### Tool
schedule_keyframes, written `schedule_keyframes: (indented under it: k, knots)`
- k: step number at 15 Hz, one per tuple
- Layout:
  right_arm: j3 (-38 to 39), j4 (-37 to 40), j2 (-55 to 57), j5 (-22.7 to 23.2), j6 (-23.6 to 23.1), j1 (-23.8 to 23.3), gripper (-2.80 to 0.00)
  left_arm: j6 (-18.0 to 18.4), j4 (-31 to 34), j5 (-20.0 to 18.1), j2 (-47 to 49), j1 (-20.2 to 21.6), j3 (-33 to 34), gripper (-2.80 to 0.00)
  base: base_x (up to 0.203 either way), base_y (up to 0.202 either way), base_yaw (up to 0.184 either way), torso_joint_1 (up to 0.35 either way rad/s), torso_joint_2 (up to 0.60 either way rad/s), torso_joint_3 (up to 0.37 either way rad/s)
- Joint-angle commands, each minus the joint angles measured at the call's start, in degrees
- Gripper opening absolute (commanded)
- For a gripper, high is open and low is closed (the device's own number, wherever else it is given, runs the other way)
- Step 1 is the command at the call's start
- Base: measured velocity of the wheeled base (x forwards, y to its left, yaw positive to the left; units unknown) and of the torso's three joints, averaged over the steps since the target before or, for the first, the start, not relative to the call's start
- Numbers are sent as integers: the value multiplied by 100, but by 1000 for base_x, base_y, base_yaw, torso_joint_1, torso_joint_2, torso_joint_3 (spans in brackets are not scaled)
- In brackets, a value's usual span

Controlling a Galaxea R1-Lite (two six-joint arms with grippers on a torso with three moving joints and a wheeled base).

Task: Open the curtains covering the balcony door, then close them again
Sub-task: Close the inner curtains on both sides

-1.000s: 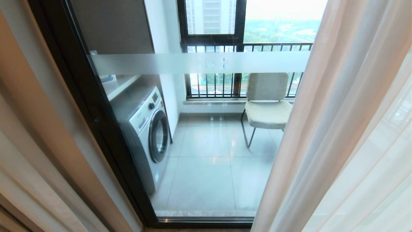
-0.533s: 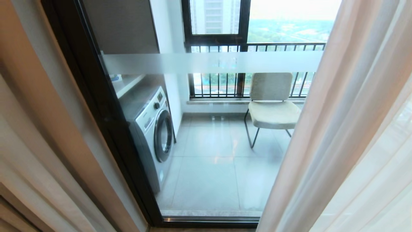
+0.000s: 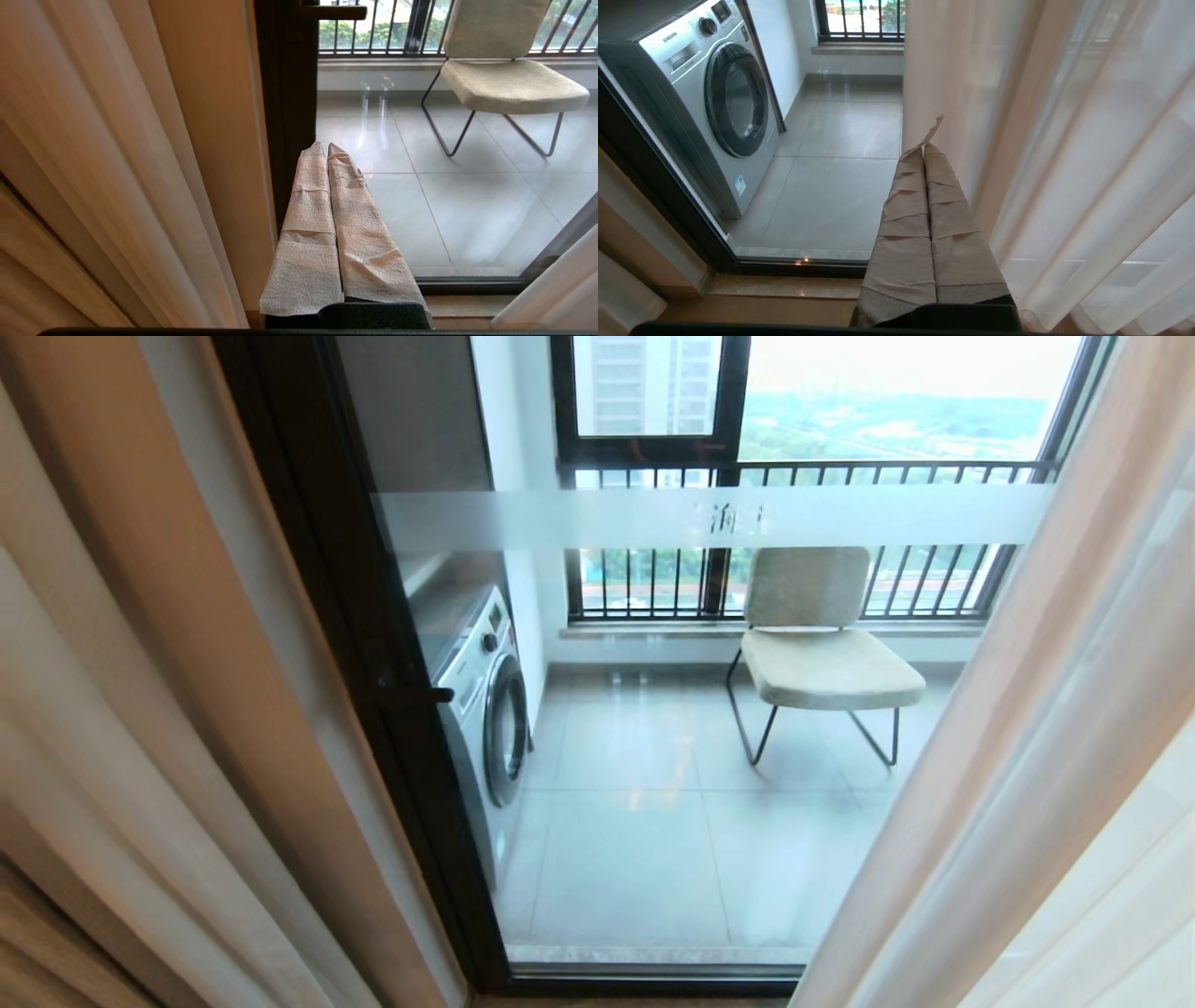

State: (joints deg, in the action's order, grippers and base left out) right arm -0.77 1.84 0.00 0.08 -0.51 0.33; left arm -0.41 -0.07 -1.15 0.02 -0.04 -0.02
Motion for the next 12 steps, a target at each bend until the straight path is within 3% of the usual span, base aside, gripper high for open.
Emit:
schedule_keyframes:
  k: [1, 4, 12]
  knots:
    - [-2, 0, 7, 0, -2, 2, -280, -2, -1, 0, -2, 4, 2, -280, 0, 185, 5, -1, 0, 6]
    - [-2, 0, 0, 0, -2, 2, -280, -2, -1, 0, -2, 4, -1, -280, 0, 144, 1, 3, 6, 3]
    - [-2, 0, 7, 0, -2, 2, -280, 3, -1, 0, -2, -4, -6, -280, 0, 0, 0, 0, 0, 0]
